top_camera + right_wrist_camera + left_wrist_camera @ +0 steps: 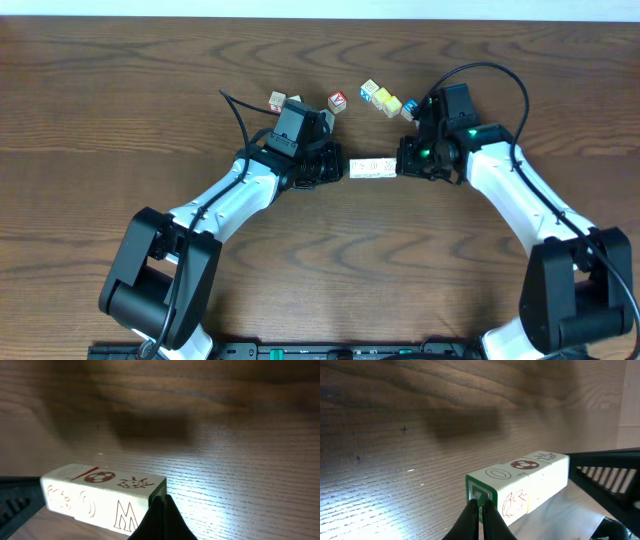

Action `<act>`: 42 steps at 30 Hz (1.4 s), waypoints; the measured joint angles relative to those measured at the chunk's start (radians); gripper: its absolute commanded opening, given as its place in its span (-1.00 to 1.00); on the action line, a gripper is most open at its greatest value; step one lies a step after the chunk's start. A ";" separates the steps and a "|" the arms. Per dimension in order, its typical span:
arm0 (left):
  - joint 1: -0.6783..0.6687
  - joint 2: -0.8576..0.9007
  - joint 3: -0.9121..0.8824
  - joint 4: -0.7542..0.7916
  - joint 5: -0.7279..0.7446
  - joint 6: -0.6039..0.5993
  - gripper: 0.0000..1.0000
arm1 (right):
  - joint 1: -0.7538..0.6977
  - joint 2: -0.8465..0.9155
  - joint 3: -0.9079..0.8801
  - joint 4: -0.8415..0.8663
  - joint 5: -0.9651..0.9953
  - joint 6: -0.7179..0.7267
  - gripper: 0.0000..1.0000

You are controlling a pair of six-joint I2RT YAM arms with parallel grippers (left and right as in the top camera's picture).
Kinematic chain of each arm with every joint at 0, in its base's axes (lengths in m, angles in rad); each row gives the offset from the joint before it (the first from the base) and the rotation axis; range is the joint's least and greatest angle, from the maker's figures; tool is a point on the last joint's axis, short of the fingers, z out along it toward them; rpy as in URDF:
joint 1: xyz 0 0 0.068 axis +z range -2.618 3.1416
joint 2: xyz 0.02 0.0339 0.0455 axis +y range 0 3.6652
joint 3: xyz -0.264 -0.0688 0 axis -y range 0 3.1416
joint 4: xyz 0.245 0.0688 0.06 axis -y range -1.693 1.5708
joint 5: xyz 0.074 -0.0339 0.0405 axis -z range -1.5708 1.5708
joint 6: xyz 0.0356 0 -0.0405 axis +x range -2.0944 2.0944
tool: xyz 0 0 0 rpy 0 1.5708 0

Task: Lift 3 blocks
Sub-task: 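Lower the squeezed block row toward the table with both grippers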

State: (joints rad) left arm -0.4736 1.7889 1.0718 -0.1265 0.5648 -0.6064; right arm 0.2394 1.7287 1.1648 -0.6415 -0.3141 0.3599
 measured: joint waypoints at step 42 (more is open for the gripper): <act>-0.002 0.000 -0.002 0.017 -0.023 0.000 -0.86 | 0.000 0.032 0.000 0.007 -0.006 0.000 -0.98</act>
State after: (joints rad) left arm -0.4751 1.7889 1.0698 -0.1093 0.5423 -0.6064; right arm 0.2398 1.7603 1.1648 -0.6346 -0.3202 0.3599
